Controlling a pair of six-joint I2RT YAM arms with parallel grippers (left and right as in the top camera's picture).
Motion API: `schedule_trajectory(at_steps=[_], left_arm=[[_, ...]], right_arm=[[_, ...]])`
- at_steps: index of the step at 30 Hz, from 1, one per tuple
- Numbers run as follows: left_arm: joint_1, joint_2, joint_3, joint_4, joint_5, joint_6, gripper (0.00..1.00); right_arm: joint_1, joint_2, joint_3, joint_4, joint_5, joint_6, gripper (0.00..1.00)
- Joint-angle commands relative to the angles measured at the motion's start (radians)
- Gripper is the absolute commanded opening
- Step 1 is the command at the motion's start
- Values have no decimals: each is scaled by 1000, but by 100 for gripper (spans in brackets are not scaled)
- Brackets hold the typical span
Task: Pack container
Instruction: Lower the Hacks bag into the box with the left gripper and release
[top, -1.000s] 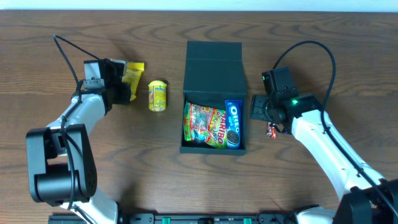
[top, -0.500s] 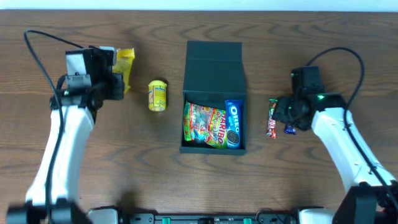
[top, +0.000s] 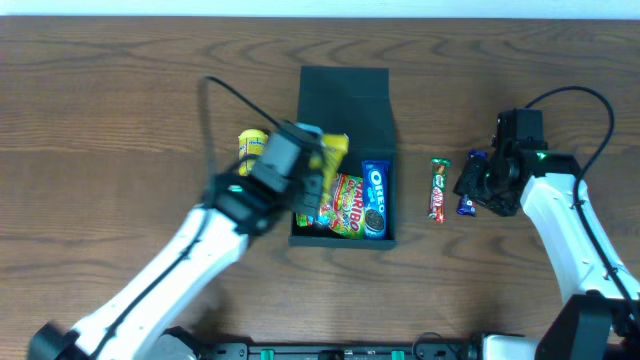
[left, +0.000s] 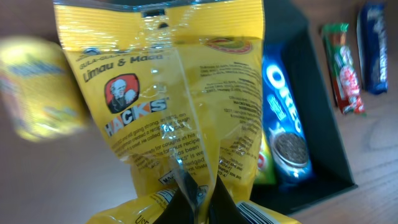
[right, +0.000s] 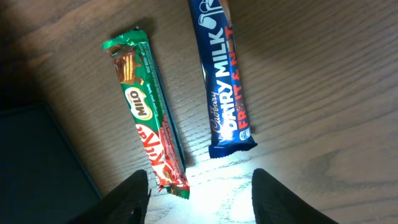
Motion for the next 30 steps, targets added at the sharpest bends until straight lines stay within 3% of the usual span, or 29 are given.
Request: schedule_trajectory(at_steps=[1, 10, 11, 12, 14, 15, 17, 18, 20, 25, 30], left_arm=[[-73, 72, 9, 9, -73, -182, 6], [-98, 150, 9, 50, -87, -233, 6], [-98, 150, 9, 52, -75, -232, 9], [-98, 149, 9, 61, -51, -206, 16], [-99, 137, 13, 93, 19, -94, 16], [-101, 127, 16, 101, 23, -73, 24], [-101, 93, 27, 102, -10, -40, 57], [-99, 76, 28, 103, -24, -23, 57], [-97, 45, 28, 102, -55, 14, 49], [-97, 61, 21, 97, -76, 37, 6], [-97, 183, -4, 97, -52, 37, 6]], right_arm=[[-8, -20, 12, -2, -7, -15, 55], [-8, -20, 12, -3, -11, -15, 57], [-8, -20, 12, -3, -10, -15, 59], [-8, -20, 12, -3, -11, -15, 62], [-8, -20, 12, -3, -11, -15, 64], [-8, -20, 12, -3, -11, -15, 64], [-8, -20, 12, -3, -11, -15, 65], [-8, -19, 12, -3, -16, -15, 65], [-8, -20, 12, -3, -28, -15, 66], [-8, -19, 12, -4, -29, -15, 66], [-8, -19, 12, -14, -29, -20, 66]])
